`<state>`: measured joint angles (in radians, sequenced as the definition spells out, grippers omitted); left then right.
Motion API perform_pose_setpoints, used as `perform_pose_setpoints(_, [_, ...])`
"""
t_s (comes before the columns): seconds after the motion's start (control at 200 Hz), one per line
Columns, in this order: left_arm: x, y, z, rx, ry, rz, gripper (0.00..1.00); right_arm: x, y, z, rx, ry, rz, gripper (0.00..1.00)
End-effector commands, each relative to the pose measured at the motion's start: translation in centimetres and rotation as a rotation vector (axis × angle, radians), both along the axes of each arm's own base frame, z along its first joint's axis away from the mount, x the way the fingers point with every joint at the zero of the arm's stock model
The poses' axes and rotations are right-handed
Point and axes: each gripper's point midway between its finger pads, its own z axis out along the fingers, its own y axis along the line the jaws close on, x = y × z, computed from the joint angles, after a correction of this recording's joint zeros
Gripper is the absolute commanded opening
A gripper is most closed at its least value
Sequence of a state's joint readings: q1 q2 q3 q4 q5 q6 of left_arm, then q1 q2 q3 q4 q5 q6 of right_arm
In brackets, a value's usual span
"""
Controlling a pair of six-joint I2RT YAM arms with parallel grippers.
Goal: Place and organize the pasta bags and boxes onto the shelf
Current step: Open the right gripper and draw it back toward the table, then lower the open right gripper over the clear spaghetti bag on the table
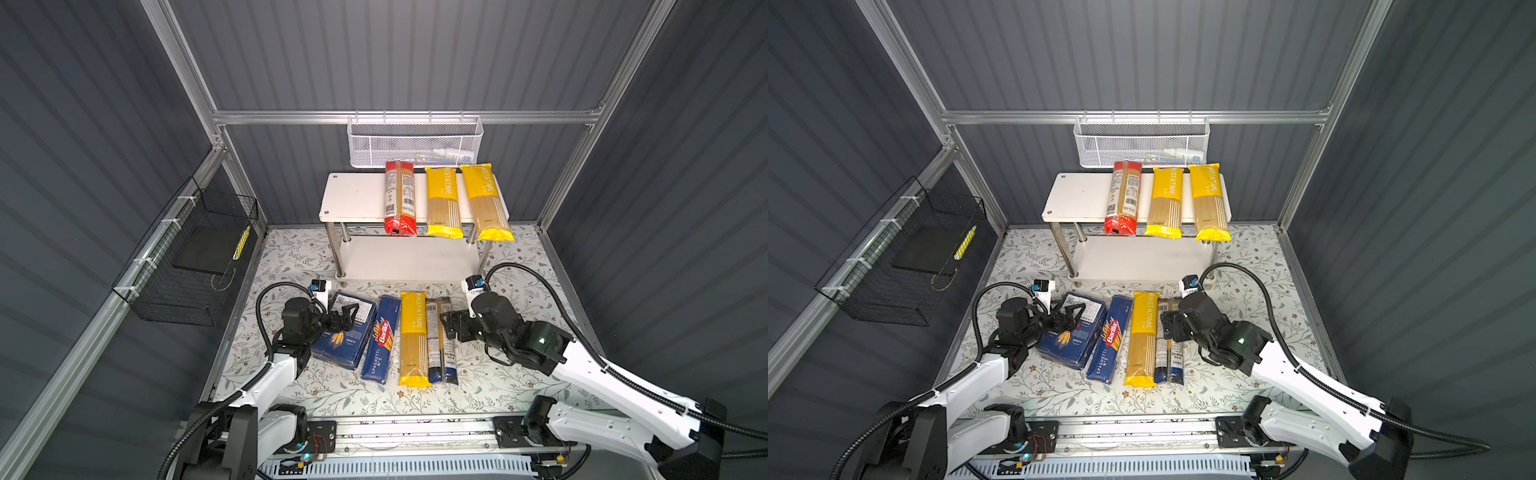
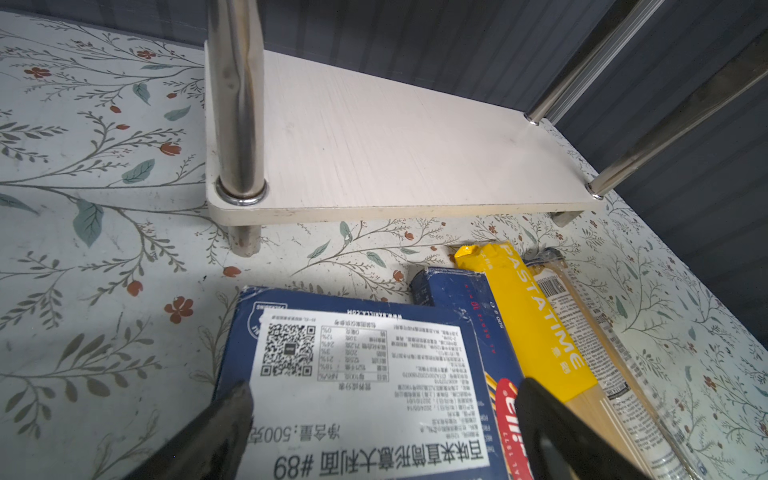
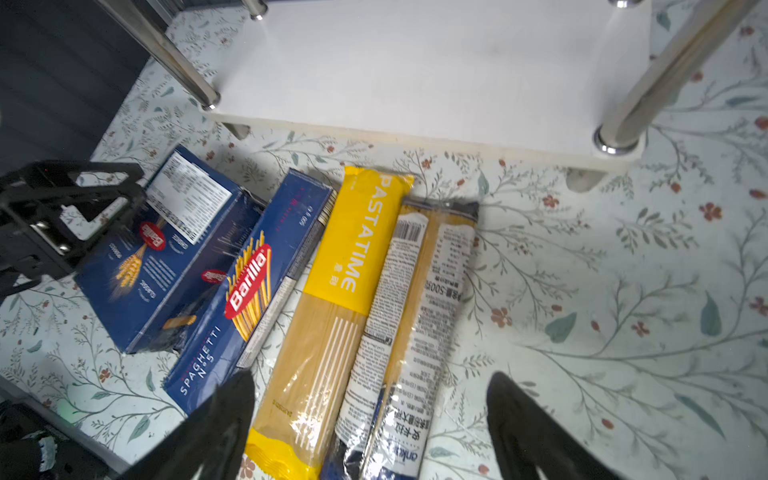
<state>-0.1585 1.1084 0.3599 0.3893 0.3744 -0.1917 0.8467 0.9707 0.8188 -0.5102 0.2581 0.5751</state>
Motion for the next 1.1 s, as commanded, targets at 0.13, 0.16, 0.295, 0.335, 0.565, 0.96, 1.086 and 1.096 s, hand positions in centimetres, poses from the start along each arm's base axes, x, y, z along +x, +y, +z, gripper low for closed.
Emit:
perform_pose_setpoints(0.13, [0.5,-0.4,0.7,-0.001,-0.015,-0.016,0.99,-1.9,-2.8,-3.7,0.043,0.111,-0.149,0.89])
perform_pose_setpoints(0.16, [0.5,-0.5,0.7,-0.002,-0.014,-0.018,0.99,-2.2,-3.2,-4.1,0.041,0.123,-0.162,0.9])
perform_pose_setpoints(0.295, [0.4,-0.4,0.8,-0.003,-0.022,-0.015,0.99,-3.1,-3.6,-6.1,0.029,0.179,-0.172,0.89])
perform_pose_setpoints(0.335, [0.3,-0.5,0.8,-0.005,-0.023,-0.02,0.99,-3.2,-3.6,-6.6,0.019,0.191,-0.169,0.89])
perform_pose_setpoints(0.565, [0.4,-0.5,0.8,-0.005,-0.017,-0.022,0.99,-3.0,-2.7,-8.7,0.001,0.217,-0.146,0.92])
perform_pose_setpoints(0.96, [0.2,-1.7,0.7,0.004,-0.019,-0.073,0.99,-1.9,0.3,-11.5,-0.06,0.301,-0.074,0.97])
perform_pose_setpoints(1.086, [0.0,-1.7,0.8,0.009,-0.024,-0.073,0.99,-1.9,0.5,-12.4,-0.075,0.328,-0.073,0.98])
perform_pose_setpoints(1.096, [0.0,-1.7,0.7,0.009,-0.024,-0.072,0.99,-1.9,0.5,-12.5,-0.077,0.33,-0.072,0.98])
